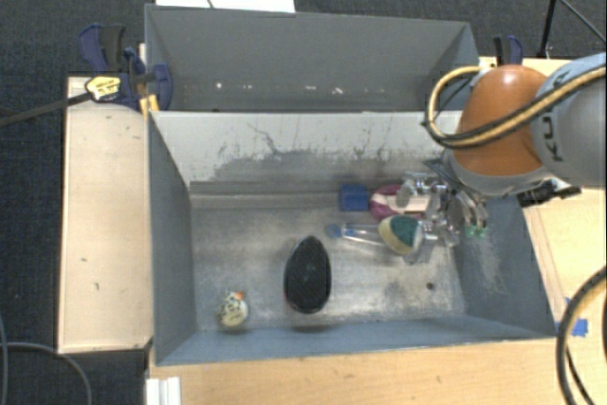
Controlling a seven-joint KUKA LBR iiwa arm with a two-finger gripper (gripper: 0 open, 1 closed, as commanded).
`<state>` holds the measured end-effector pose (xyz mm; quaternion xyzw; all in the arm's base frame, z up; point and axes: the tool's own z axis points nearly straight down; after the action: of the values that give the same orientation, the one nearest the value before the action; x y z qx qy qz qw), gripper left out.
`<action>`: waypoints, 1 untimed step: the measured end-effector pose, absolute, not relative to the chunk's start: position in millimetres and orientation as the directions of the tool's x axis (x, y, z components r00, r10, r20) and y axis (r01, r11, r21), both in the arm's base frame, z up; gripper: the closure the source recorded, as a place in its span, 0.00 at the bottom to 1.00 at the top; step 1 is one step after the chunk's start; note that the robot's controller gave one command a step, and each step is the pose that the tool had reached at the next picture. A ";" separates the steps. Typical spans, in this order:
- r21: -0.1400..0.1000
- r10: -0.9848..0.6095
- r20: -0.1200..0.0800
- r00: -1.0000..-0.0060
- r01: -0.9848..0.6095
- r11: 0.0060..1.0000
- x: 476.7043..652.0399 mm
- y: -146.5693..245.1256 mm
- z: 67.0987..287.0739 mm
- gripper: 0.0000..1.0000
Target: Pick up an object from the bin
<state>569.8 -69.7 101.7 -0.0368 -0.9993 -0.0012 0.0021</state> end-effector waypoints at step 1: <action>0.001 0.103 -0.018 -0.995 0.103 0.995 576.9 -71.4 73.6 0.00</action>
Offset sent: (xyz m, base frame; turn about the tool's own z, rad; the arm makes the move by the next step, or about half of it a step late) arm 0.0021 -0.0013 -0.0317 0.0293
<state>576.9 -71.4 73.6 -0.0516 -0.9986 -0.0001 -0.0091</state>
